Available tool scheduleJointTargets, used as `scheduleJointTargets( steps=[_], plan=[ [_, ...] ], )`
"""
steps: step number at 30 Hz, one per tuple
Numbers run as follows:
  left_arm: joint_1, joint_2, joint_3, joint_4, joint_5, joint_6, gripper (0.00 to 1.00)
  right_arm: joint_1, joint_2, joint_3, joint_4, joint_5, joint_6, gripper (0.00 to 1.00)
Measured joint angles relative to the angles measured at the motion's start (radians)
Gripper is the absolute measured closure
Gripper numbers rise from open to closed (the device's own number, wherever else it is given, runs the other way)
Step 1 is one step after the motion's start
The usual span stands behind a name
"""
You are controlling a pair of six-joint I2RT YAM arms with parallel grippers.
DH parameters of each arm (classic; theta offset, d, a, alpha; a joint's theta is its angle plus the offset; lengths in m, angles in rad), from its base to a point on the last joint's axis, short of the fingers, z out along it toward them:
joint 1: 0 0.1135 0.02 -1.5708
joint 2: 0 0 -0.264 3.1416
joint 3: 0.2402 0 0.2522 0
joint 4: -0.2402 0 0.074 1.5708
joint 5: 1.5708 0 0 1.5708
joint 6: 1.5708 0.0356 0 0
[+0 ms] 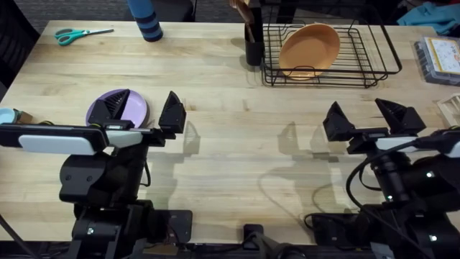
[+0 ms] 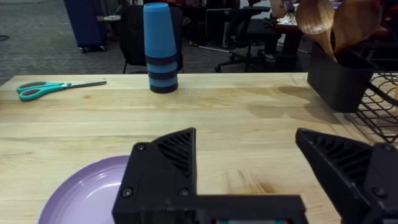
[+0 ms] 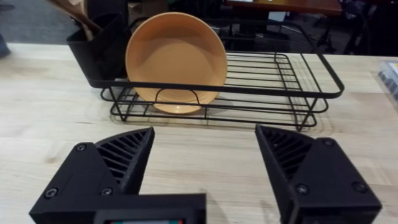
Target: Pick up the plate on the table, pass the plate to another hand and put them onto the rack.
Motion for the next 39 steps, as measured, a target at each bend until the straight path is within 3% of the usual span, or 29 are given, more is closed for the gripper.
scheduleJointTargets(
  steps=[16,21,27,32,36,37,39],
  plan=[
    [0.000,0.000,0.001,0.004,0.006,0.000,0.008,0.000,0.000,0.006,-0.030,0.003,-0.005,0.009],
    [0.000,0.000,0.060,-0.059,0.016,0.000,0.008,0.000,0.000,0.059,-0.140,0.002,0.013,0.009],
    [0.000,0.009,0.293,-0.292,-0.004,0.012,0.007,0.000,0.012,0.196,-0.362,0.002,0.018,0.009],
    [0.000,0.122,0.458,-0.429,-0.016,0.013,0.008,0.000,0.098,0.378,-0.471,0.001,0.018,0.009],
    [0.000,0.276,0.558,-0.483,-0.024,0.013,0.008,0.000,0.249,0.543,-0.569,-0.001,0.021,0.009],
    [0.000,0.383,0.629,-0.522,-0.027,0.014,0.008,0.000,0.375,0.660,-0.635,-0.001,0.021,0.009],
    [0.000,0.452,0.685,-0.560,-0.030,0.015,0.008,0.000,0.464,0.740,-0.681,-0.002,0.021,0.009]
  ],
)
